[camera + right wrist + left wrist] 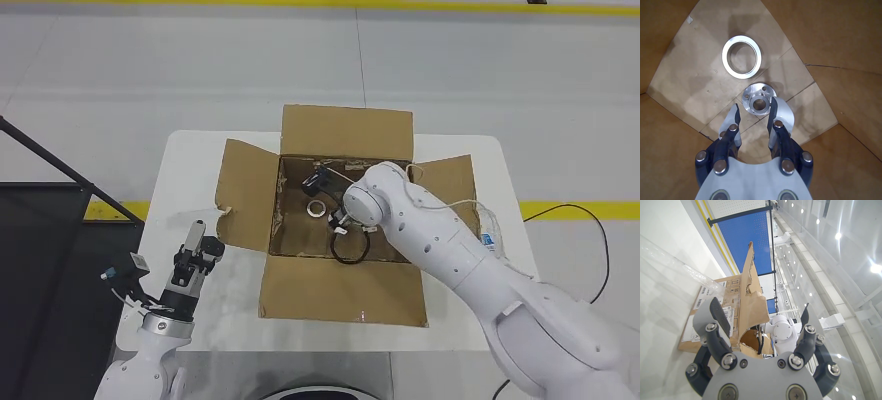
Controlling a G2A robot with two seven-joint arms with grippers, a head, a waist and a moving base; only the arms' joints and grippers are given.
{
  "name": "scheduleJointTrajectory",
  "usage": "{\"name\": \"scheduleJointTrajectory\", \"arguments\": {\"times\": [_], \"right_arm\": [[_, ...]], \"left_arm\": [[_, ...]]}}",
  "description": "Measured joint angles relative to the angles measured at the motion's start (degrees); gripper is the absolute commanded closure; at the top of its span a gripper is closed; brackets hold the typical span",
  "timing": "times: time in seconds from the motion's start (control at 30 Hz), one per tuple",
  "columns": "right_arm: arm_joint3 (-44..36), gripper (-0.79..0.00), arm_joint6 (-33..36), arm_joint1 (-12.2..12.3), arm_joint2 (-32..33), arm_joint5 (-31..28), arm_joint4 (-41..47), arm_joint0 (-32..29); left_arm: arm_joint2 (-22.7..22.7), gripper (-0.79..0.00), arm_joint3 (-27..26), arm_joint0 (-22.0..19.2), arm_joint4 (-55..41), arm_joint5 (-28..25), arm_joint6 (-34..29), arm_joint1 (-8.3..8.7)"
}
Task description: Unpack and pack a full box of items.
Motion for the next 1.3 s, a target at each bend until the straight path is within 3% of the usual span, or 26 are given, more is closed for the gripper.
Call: {"name": "scheduleJointTrajectory", "arguments": {"times": [0.27,0.67,1.3], "right_arm": [[4.25,-0.372,0.08,-2.09,-0.01,-1.18,0.13,0.49],[7.9,-0.222,-0.01,-4.34,0.36,-2.71,-0.64,0.71],[11.69,-0.222,0.27,-6.76,1.63,-2.59,-2.82,0.74]], "left_arm": [[0.0,-0.785,0.0,0.0,0.0,0.0,0.0,0.0],[0.0,-0.785,0.0,0.0,0.0,0.0,0.0,0.0],[0.0,-0.785,0.0,0.0,0.0,0.0,0.0,0.0]]}}
